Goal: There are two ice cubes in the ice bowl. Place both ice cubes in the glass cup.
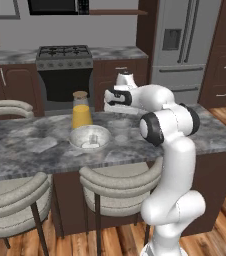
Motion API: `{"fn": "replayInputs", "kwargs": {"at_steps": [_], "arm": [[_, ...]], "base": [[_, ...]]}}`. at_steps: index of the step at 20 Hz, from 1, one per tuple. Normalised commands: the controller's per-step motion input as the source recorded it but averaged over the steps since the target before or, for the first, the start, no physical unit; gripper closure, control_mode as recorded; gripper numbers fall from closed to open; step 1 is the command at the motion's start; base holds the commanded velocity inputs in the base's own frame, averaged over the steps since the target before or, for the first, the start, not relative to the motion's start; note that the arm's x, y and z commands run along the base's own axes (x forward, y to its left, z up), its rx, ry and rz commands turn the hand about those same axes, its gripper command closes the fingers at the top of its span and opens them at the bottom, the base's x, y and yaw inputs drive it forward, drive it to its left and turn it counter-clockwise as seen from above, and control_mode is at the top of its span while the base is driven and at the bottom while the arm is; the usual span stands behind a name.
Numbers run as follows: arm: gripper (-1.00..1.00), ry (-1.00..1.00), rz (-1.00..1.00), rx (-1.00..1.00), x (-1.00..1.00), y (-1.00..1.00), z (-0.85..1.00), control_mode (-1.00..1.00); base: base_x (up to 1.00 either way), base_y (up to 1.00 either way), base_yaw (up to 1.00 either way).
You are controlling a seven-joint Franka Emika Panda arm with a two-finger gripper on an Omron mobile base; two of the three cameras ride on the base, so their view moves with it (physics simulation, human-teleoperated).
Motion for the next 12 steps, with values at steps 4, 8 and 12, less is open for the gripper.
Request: {"fn": "replayInputs", "kwargs": {"at_steps": [4,8,12], "arm": [[1.00,0.11,0.00,0.01,0.18,0.00,-0.14,-1.00],[1.00,0.12,0.00,0.02,0.00,0.00,-0.19,-1.00],[1.00,0.11,0.00,0.00,0.00,0.00,-0.31,-1.00]], "base": [[0.00,0.00,0.00],[0.00,0.00,0.00],[0.00,0.00,0.00]]}}
